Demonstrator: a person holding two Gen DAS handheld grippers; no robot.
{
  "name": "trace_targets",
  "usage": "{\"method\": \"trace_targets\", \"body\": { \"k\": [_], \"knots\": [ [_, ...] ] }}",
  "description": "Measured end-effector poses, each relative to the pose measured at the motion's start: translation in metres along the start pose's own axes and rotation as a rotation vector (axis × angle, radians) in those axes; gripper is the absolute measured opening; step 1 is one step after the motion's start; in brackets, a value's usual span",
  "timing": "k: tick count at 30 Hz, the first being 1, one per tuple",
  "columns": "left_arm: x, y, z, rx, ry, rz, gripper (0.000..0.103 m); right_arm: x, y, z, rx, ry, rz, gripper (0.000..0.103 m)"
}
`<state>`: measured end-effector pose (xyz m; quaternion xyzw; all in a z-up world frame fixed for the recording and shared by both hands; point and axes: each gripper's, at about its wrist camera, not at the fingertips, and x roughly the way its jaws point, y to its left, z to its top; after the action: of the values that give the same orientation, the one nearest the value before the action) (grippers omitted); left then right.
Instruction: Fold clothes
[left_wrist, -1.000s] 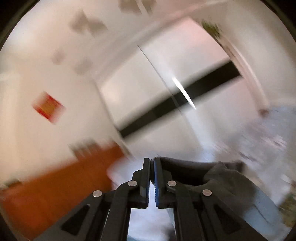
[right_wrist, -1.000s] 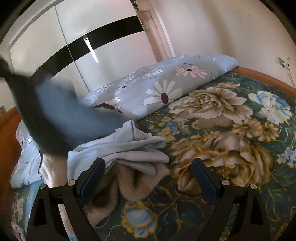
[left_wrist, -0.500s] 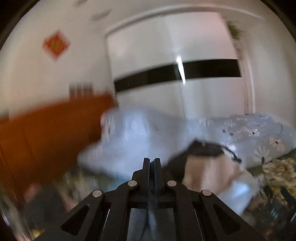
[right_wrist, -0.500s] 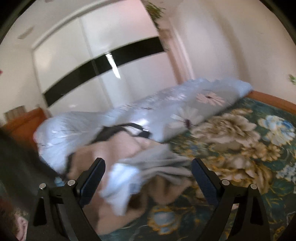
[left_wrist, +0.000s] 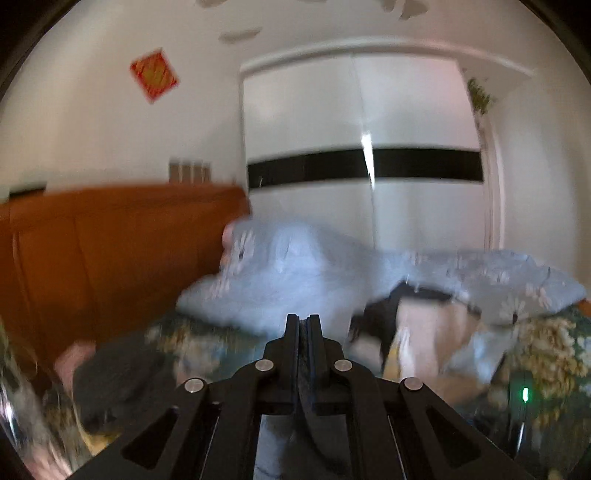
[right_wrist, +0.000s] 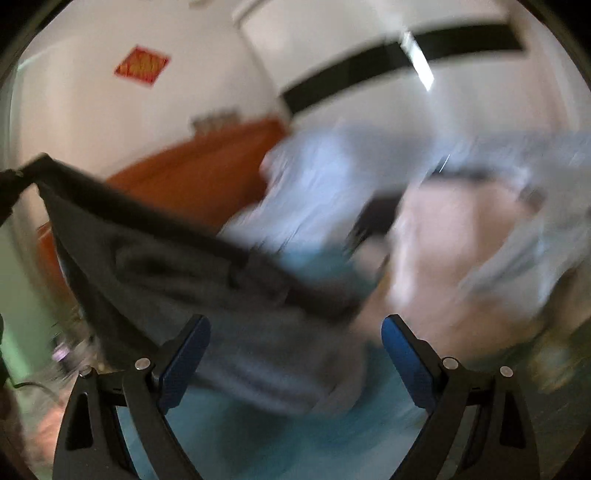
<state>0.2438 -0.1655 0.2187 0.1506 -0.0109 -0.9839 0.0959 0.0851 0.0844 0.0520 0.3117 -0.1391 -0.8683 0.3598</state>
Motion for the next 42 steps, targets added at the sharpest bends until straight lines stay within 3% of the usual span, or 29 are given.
{"method": "trace_targets", "body": {
  "k": [4, 7, 10, 11, 14, 18, 19, 22, 24, 26, 27, 30, 34, 38, 42],
  "knots": [
    [0.013, 0.050, -0.088, -0.194, 0.187, 0.019, 0.005, 0.032, 0.005, -0.036, 0.035, 0.151, 0.115, 0.094],
    [0.010, 0.069, -0.137, -0.282, 0.269, 0.042, 0.005, 0.044, 0.011, -0.052, 0.013, 0.198, 0.125, 0.094],
    [0.010, 0.067, -0.152, -0.349, 0.289, -0.037, 0.004, 0.051, 0.016, -0.064, 0.002, 0.211, 0.092, 0.094],
    [0.008, 0.058, -0.150, -0.341, 0.279, -0.094, 0.004, 0.052, 0.016, -0.066, 0.016, 0.217, 0.111, 0.094],
    [0.008, 0.026, -0.138, -0.275, 0.264, -0.217, 0.005, 0.049, 0.024, -0.067, 0.088, 0.208, 0.200, 0.094],
    [0.005, 0.001, -0.151, -0.200, 0.301, -0.295, 0.008, 0.037, 0.030, -0.059, 0.174, 0.125, 0.275, 0.094],
    [0.008, -0.001, -0.160, -0.195, 0.341, -0.312, 0.008, 0.035, 0.030, -0.058, 0.167, 0.120, 0.263, 0.094],
    [0.007, 0.008, -0.183, -0.228, 0.413, -0.331, 0.026, 0.029, 0.032, -0.056, 0.141, 0.116, 0.219, 0.094],
    [-0.001, 0.022, -0.189, -0.271, 0.388, -0.358, 0.047, 0.030, 0.036, -0.057, 0.105, 0.142, 0.170, 0.094],
    [-0.009, 0.041, -0.191, -0.324, 0.347, -0.373, 0.060, 0.031, 0.046, -0.054, 0.044, 0.157, 0.137, 0.094],
    [-0.009, 0.057, -0.196, -0.384, 0.334, -0.343, 0.063, 0.032, 0.055, -0.050, -0.001, 0.161, 0.121, 0.094],
    [-0.009, 0.106, -0.209, -0.570, 0.298, -0.248, 0.067, 0.047, 0.086, -0.036, -0.113, 0.193, 0.097, 0.094],
    [-0.002, 0.142, -0.238, -0.681, 0.322, -0.172, 0.067, 0.099, 0.129, -0.018, -0.211, 0.309, 0.065, 0.092],
    [0.000, 0.161, -0.262, -0.764, 0.322, -0.216, 0.067, 0.170, 0.154, -0.005, -0.314, 0.413, -0.103, 0.077],
    [0.002, 0.172, -0.273, -0.832, 0.305, -0.297, 0.067, 0.235, 0.150, -0.009, -0.310, 0.528, -0.278, 0.058]
  ]
}}
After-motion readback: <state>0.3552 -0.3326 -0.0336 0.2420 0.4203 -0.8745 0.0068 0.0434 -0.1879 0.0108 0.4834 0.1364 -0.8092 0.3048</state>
